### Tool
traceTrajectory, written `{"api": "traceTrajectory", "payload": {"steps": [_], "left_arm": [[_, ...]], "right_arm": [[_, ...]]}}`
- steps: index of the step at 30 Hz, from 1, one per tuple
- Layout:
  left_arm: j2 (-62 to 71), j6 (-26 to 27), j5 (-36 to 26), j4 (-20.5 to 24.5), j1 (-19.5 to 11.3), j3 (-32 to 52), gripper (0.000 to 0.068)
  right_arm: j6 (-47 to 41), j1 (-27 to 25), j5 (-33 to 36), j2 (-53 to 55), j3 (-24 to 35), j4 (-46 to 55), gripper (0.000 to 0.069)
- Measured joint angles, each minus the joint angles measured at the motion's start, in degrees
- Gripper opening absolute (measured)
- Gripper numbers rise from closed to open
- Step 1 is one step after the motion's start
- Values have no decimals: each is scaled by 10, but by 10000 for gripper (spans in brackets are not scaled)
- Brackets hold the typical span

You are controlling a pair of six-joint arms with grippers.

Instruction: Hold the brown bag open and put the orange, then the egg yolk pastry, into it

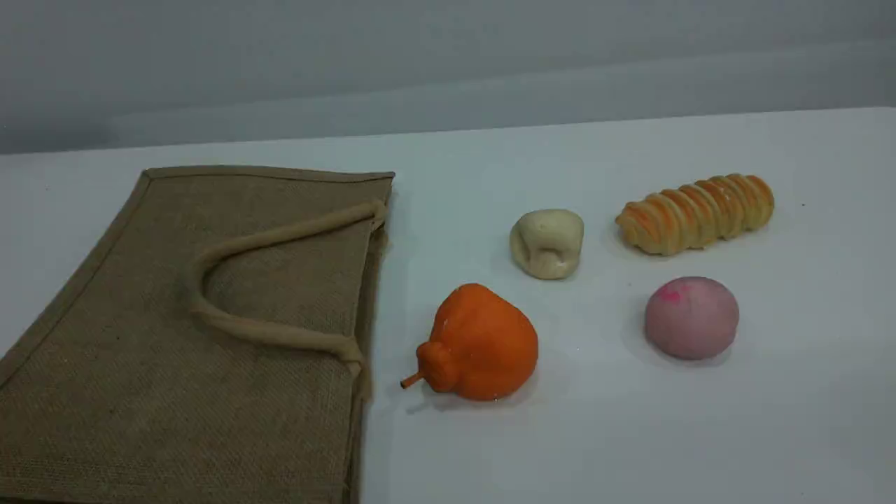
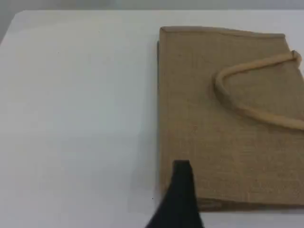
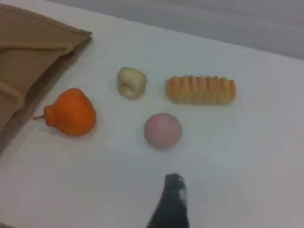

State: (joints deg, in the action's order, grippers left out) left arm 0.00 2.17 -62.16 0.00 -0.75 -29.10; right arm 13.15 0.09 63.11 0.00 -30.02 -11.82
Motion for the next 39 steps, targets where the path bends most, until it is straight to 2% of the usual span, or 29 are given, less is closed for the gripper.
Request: {"api": "traceTrajectory", "payload": {"steps": [8,12,16,20,27,39], "left_arm": [[0,1,7,0,4,0,577],[4,-4,16,35,4,-1,577],[36,-40,24,48,4,-11,577],[99,-58,66,50,4,-39,577],[269,-59,86,44,4,-125,577],[587,-59,148,43,4,-227,577]], "right_arm": [[0,0,-31,0,-1,-17,580],[-3,0,-32,0,-1,-16,580],[-28,0,-59,19,-3,-17,580],[-28,0,-103,84,-26,-30,580],[-25,0,-162,235,-101,-30,580],[-22,0,-182,466,-222,-31,580]]}}
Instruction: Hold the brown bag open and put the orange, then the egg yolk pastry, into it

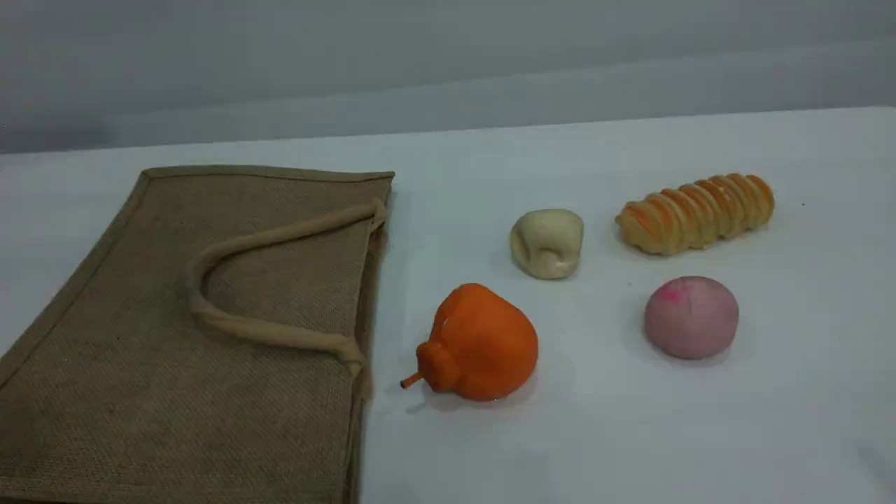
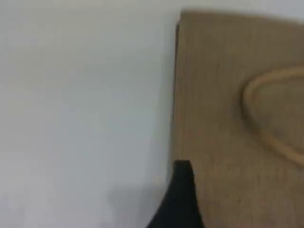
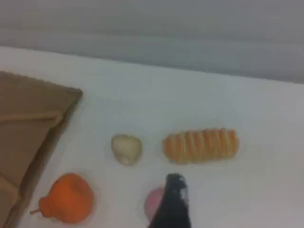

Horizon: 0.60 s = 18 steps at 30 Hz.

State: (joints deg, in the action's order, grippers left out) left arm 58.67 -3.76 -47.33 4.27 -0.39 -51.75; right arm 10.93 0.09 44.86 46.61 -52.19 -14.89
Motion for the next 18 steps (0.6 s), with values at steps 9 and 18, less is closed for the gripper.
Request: {"api": "traceTrajectory", "payload": {"steps": [9,18], "left_arm": [[169,0,58,-23,0,-40,577],[300,21,80,-85,3,-80,577]], "right_arm": [[-1,0,-10,106,-26,0,580],[-1,0,-30,135,-26,0,580]]}}
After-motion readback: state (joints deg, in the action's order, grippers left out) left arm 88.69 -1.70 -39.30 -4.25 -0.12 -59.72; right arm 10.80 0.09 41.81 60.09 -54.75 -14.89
